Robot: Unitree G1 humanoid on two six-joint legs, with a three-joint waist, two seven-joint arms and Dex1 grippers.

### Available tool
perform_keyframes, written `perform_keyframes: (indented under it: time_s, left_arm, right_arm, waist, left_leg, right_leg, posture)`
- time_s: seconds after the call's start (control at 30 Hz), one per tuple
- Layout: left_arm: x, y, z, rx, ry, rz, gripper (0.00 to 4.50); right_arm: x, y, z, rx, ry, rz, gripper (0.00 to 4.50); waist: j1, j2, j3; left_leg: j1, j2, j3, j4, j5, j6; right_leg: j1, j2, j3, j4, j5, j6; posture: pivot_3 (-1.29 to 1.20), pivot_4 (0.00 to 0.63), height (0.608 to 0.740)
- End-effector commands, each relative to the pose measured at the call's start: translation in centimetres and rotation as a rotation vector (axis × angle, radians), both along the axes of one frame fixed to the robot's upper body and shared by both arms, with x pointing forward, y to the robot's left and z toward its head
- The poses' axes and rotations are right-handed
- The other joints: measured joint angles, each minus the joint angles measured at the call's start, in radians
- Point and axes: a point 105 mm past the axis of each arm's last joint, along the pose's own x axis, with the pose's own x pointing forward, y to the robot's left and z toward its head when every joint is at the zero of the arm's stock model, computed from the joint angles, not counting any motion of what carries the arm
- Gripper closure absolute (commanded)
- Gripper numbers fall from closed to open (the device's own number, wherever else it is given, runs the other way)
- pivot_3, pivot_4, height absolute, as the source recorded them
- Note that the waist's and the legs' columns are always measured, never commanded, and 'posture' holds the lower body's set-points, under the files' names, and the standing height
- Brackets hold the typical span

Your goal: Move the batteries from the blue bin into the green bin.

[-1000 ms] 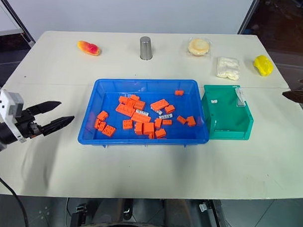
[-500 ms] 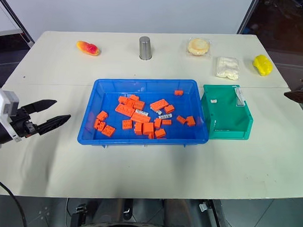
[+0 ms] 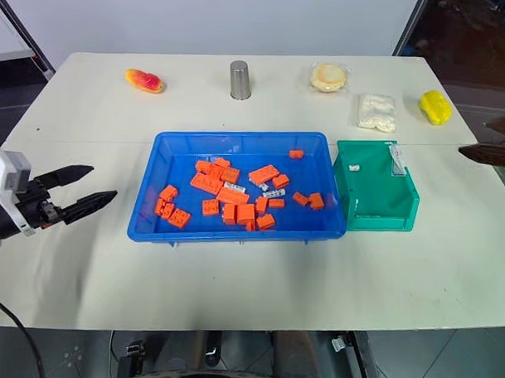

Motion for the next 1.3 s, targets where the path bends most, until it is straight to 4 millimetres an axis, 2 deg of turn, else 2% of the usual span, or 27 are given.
perform_keyframes:
  time_s: [0.03, 0.2, 0.4, 0.53, 0.6, 0.77, 0.9, 1.03, 1.13, 1.3]
  left_arm:
    - [-0.3, 0.2, 2.1, 0.0, -0.082, 0.015, 0.0]
    - [-1.1, -0.2, 2.4, 0.008, -0.075, -0.002, 0.0]
    - [-1.8, -0.8, 3.0, 0.015, -0.072, -0.018, 0.0]
    - [-2.0, -1.2, 3.3, 0.013, -0.092, -0.01, 0.0]
    - [-2.2, -1.4, 3.4, 0.008, -0.099, -0.003, 0.0]
    - [-3.1, -1.9, 3.3, -0.007, -0.112, 0.027, 0.0]
    - [-3.9, -1.9, 3.1, -0.015, -0.114, 0.061, 0.0]
    - [-4.2, -2.0, 3.0, -0.02, -0.115, 0.078, 0.0]
    - [-4.2, -2.0, 3.0, -0.022, -0.119, 0.09, 0.0]
    - [-4.2, -2.2, 2.9, -0.023, -0.121, 0.099, 0.0]
  right_arm:
    - [0.7, 4.2, 2.1, 0.038, -0.102, 0.114, 0.05]
    - [2.3, 10.2, 0.6, 0.07, -0.131, 0.235, 0.05]
    - [5.3, 19.4, -1.7, 0.172, -0.171, 0.32, 0.05]
    - [6.0, 24.6, -4.4, 0.147, -0.171, 0.385, 0.05]
    - [6.0, 26.2, -5.8, 0.117, -0.163, 0.414, 0.05]
    - [6.0, 28.7, -10.2, -0.028, -0.131, 0.503, 0.05]
    - [5.6, 29.5, -12.7, -0.082, -0.081, 0.56, 0.05]
    - [6.0, 29.9, -15.0, -0.136, -0.035, 0.568, 0.05]
    - [7.1, 30.1, -15.5, -0.155, -0.026, 0.533, 0.05]
    - [8.3, 30.0, -14.8, -0.097, 0.006, 0.473, 0.05]
  waist:
    - [0.001, 0.0, 0.0]
    - [0.008, 0.0, 0.0]
    - [0.005, -0.002, -0.001]
    - [0.008, -0.002, -0.001]
    - [0.009, -0.002, -0.001]
    - [0.007, -0.002, -0.001]
    - [0.005, -0.003, -0.001]
    - [0.005, -0.003, -0.001]
    - [0.005, -0.003, -0.001]
    - [0.006, -0.003, -0.001]
  left_leg:
    - [0.0, 0.0, -0.001, 0.0, 0.0, 0.0]
    - [-0.001, 0.0, -0.001, 0.0, 0.0, 0.0]
    - [-0.002, 0.0, -0.002, 0.0, 0.0, 0.0]
    - [-0.003, 0.0, -0.003, 0.0, 0.0, 0.0]
    - [-0.003, 0.0, -0.005, 0.0, 0.0, 0.0]
    - [-0.004, -0.001, -0.005, 0.0, 0.0, 0.0]
    - [-0.004, -0.001, -0.006, 0.0, 0.0, 0.0]
    - [-0.003, 0.0, -0.006, 0.0, 0.0, 0.0]
    - [-0.003, -0.001, -0.006, 0.0, 0.0, 0.0]
    - [-0.002, -0.001, -0.006, 0.0, 0.0, 0.0]
  right_leg:
    - [0.0, 0.0, 0.0, 0.0, 0.001, 0.001]
    - [-0.001, 0.0, 0.0, 0.0, 0.001, 0.002]
    - [-0.001, 0.0, -0.001, 0.001, 0.001, 0.002]
    - [-0.002, 0.0, -0.001, 0.002, 0.001, 0.002]
    - [-0.001, 0.0, -0.003, 0.002, 0.001, 0.002]
    - [-0.001, -0.001, -0.003, 0.001, 0.001, 0.002]
    - [-0.001, -0.001, -0.004, 0.001, 0.001, 0.002]
    - [-0.001, 0.0, -0.004, 0.001, 0.001, 0.002]
    - [0.0, 0.0, -0.004, 0.001, 0.001, 0.001]
    - [0.0, 0.0, -0.004, 0.001, 0.001, 0.001]
  posture:
    - [0.0, 0.15, 0.74]
    - [0.0, 0.15, 0.74]
    - [0.0, 0.15, 0.74]
    - [0.0, 0.15, 0.74]
    - [0.0, 0.15, 0.74]
    - [0.0, 0.15, 0.74]
    - [0.0, 0.15, 0.74]
    - [0.0, 0.15, 0.74]
    - [0.0, 0.15, 0.74]
    - [0.0, 0.15, 0.74]
